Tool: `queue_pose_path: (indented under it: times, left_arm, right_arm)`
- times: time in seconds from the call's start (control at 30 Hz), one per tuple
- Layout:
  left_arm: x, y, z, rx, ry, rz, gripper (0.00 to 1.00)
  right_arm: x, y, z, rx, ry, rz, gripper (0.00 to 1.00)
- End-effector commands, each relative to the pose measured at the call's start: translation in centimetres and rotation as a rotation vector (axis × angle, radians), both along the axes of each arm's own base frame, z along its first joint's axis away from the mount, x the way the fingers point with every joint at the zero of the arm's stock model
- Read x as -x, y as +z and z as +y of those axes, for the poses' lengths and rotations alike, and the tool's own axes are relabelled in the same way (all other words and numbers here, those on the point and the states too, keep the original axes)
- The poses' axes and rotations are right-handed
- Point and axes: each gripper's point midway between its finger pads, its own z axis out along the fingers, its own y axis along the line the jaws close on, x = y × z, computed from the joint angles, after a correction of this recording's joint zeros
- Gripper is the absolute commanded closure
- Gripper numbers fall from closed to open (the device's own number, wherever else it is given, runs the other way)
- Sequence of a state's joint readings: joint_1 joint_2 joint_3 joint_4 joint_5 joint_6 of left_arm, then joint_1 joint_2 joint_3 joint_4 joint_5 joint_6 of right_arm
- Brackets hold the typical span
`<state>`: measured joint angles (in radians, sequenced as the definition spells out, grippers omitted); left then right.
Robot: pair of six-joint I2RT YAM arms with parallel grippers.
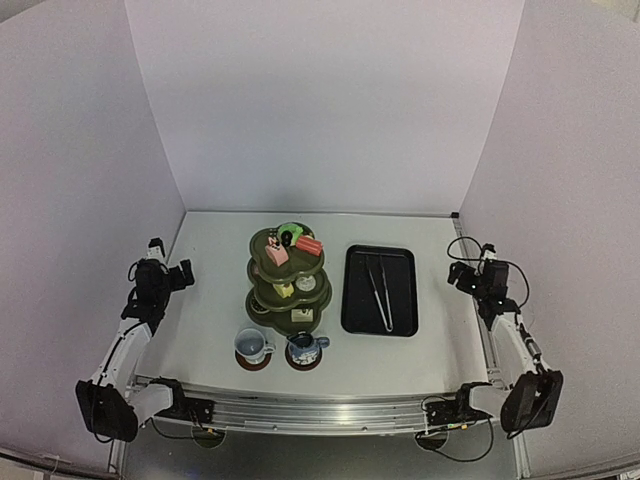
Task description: Serve the afternoon tea
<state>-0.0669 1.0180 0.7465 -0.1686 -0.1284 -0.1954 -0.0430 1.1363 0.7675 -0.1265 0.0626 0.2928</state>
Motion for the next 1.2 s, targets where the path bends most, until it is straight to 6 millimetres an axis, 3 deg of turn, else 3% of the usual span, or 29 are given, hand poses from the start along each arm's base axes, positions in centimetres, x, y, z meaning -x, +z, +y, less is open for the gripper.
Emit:
queue_pose_path:
  times: [0.0,0.1,0.17,0.27,0.43,0.6,0.83,1.0,1.17]
  left_arm:
    - [0.6,-0.8,2.5,0.087,0.052,-0.116,0.00]
    - [1.2,-2.1,4.2,0.087,0.088,-0.151,0.00]
    - [1.5,-2.9,3.9,0.081,0.041,-0.160,0.00]
    - [2.4,-4.0,3.0,0.058,-0.044,-0.168,0.00]
    - [3.8,-5.1,3.6,0.102,-0.006,-0.197,0.00]
    - [5.1,-7.1,1.0,-0.043,-0.205,-0.207,0.00]
    - [6.0,-8.4,2.9,0.008,-0.066,-0.142,0.00]
    - [6.7,-9.9,2.3,0.062,-0.079,-0.015,0.00]
    - [6.7,-10.0,2.0,0.067,-0.098,-0.005,0.00]
  right_arm:
    - [2.8,0.5,1.0,-0.059,0.103,-0.137,0.02]
    - [4.8,0.3,3.2,-0.075,0.227,-0.257,0.02]
    - [6.1,0.3,3.9,-0.079,0.261,-0.318,0.02]
    - [7.9,0.1,3.8,-0.046,0.245,-0.399,0.02]
    - [9.8,0.1,4.0,-0.004,0.257,-0.505,0.02]
    - [10.1,-0.1,2.8,0.051,0.194,-0.531,0.02]
    - [10.0,-0.8,2.4,0.076,0.178,-0.501,0.02]
    - [9.9,-1.0,2.1,0.078,0.164,-0.494,0.02]
    - [9.9,-1.3,2.0,0.084,0.158,-0.484,0.02]
